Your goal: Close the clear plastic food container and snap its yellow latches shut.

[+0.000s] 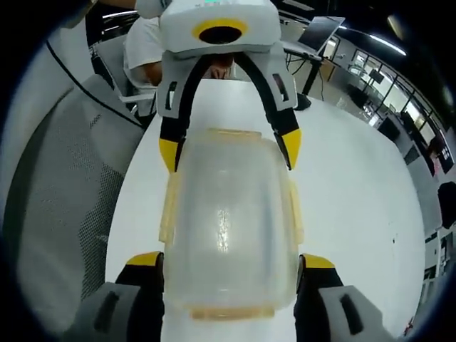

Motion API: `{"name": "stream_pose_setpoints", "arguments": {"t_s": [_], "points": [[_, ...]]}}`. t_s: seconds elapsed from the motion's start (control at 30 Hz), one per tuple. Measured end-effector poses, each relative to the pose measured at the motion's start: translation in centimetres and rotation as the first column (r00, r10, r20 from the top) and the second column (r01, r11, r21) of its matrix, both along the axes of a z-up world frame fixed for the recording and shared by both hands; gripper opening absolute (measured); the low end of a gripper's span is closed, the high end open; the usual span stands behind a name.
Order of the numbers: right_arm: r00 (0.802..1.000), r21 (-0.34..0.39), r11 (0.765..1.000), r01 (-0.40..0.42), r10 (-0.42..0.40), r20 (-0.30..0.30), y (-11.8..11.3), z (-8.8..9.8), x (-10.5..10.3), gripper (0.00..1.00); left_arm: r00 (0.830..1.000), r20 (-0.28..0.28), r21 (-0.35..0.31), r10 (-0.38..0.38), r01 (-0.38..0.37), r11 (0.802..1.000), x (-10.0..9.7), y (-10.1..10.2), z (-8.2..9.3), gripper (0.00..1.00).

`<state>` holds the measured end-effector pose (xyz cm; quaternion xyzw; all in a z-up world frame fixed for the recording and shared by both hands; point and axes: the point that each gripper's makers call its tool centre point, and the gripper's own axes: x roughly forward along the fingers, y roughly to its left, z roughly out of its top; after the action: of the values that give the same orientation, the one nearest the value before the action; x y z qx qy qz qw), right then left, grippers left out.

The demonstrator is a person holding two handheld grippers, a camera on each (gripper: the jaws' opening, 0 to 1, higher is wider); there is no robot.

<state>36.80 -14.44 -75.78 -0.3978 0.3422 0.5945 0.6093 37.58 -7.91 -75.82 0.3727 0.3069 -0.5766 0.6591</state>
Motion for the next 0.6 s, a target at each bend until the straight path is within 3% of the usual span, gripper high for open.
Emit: {"name": "stream_pose_setpoints", "arguments": {"t_s": [0.23,0.6], "points": [[1.000,-0.034,0.999,-0.001,0.001,-0.003,0.2,0.0,2.0,0.74,1.000,-0.024,-0.017,-0.014,0.013,1.000,2.1,0.1,0.1,0.79],[1.000,-0.037,0.999,0.006,-0.006,-0.003,0.2,-0.1,7.3,0.75,0.999,-0.034,-0.002,-0.025,0.025,1.000,7.4,0.2,0.0,0.79]]}}
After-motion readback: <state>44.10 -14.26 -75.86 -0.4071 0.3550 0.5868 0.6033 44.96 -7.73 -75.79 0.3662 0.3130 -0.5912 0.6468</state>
